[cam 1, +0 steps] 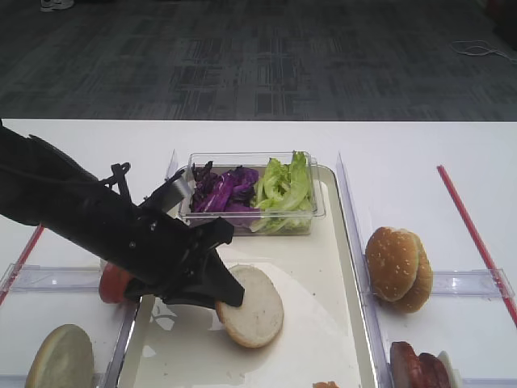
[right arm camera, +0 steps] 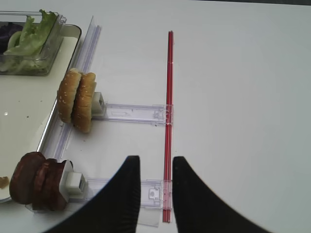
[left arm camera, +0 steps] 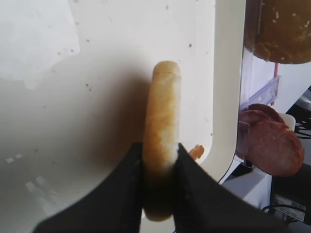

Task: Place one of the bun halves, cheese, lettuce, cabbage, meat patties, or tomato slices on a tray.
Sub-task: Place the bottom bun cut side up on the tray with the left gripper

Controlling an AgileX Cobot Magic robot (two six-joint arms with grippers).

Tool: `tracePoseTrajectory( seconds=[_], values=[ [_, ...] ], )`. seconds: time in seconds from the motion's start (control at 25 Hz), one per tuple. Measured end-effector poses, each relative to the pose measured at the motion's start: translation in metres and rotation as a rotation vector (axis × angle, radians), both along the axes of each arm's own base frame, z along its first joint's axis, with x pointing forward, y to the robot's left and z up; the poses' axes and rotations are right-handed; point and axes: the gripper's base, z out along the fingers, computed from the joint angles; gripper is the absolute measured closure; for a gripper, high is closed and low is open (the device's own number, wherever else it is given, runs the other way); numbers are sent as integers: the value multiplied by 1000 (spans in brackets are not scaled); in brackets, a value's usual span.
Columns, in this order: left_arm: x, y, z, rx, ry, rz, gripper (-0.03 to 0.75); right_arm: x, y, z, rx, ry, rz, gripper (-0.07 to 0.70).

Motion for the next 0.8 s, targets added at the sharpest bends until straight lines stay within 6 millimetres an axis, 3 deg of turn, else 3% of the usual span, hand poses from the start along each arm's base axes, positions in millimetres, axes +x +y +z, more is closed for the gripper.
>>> tracePoseTrajectory(
  seconds=[0.8],
  values=[
    [1,0,0,-1,5,15,608,0,0,0,0,0,0,430]
  ],
)
